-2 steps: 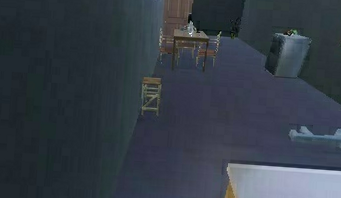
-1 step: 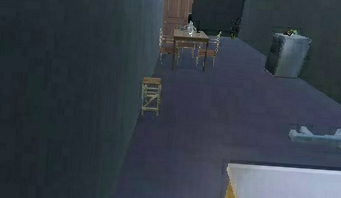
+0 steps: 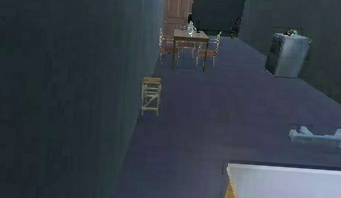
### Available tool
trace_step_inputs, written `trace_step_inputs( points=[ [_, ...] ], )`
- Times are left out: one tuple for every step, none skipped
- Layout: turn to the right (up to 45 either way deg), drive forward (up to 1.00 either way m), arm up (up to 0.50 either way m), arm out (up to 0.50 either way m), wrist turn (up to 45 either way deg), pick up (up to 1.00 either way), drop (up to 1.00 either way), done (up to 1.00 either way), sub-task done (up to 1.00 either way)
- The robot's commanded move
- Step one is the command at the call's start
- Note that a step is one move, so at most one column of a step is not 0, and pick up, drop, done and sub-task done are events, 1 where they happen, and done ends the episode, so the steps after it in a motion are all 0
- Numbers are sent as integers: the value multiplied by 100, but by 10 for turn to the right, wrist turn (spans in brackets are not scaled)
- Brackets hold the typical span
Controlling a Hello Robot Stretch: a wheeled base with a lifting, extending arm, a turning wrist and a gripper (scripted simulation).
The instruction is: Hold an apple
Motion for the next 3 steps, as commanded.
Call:
trace_step_inputs(
  points=[
    [0, 0, 0, 0, 0, 100, 0, 0, 0],
    [0, 0, 8, 0, 0, 0, 0, 0, 0],
    [0, 0, 0, 0, 0, 0, 0, 100, 0]
  ],
)
